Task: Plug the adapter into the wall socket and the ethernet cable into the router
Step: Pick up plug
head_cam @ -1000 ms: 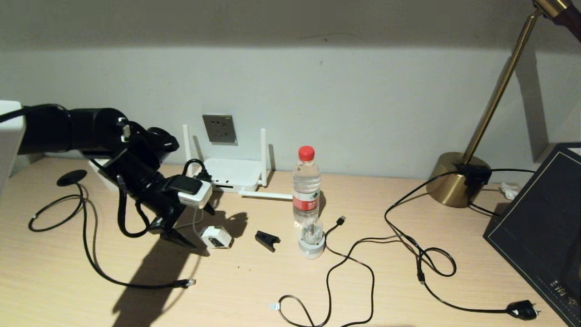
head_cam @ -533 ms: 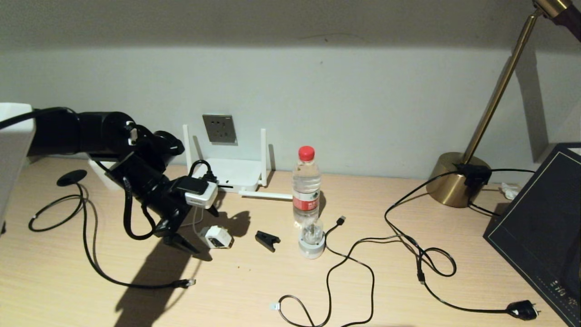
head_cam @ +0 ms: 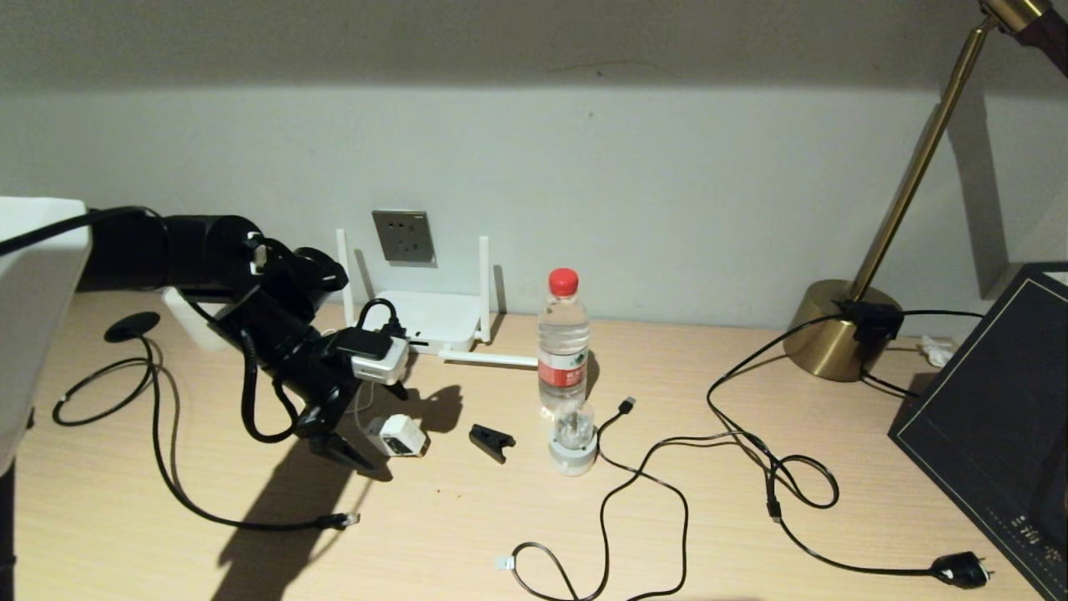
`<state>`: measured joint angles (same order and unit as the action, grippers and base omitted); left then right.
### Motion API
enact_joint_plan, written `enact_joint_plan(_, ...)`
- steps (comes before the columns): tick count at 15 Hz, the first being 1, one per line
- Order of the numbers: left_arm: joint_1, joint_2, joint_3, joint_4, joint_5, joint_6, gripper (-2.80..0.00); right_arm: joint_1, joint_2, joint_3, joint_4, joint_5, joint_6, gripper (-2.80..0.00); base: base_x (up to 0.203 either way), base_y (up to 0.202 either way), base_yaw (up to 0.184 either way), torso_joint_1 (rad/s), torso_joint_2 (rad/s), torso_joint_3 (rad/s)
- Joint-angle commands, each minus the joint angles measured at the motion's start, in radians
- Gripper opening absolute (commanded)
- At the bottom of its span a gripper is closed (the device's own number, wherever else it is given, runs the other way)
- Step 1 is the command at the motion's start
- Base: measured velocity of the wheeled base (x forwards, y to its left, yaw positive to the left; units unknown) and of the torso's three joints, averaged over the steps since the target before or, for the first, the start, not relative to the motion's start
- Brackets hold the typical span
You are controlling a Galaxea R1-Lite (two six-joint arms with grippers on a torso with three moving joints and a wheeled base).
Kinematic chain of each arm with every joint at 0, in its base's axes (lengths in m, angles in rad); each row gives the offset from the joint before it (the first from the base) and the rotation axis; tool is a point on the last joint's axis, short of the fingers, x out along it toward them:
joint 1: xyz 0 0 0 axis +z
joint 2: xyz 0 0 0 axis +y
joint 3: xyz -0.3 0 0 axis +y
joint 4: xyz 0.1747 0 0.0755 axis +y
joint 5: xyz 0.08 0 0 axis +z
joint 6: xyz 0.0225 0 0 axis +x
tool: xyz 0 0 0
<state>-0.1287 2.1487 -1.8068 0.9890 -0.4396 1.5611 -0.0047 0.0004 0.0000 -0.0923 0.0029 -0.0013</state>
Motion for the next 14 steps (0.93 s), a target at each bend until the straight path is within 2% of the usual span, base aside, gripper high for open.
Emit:
enact_joint_plan(1,0.001,0.011,0.001,-0.006,-0.002,0.004,0.00,0.000,0.001,0.035,-0.001,0.000,0.000,-2.80,0.000,0.000,0.000,0.000,0.00,0.000)
enact_joint_plan(5,0.003,0.027,-0.003,-0.011,-0.002,-0.008,0.00,0.000,0.001,0.035,-0.001,0.000,0.000,-2.80,0.000,0.000,0.000,0.000,0.00,0.000)
enact_joint_plan(7,0.001,0.031,0.001,-0.056,-0.003,-0.022,0.00,0.000,0.001,0.035,-0.001,0.000,0.000,-2.80,0.000,0.000,0.000,0.000,0.00,0.000)
enact_joint_plan(9,0.001,0.036,0.001,-0.069,-0.004,-0.059,0.00,0.000,0.001,0.035,-0.001,0.000,0.000,-2.80,0.000,0.000,0.000,0.000,0.00,0.000)
enact_joint_plan(14,-0.003,0.037,0.000,-0.069,-0.004,-0.064,0.00,0.000,0.001,0.035,-0.001,0.000,0.000,-2.80,0.000,0.000,0.000,0.000,0.00,0.000)
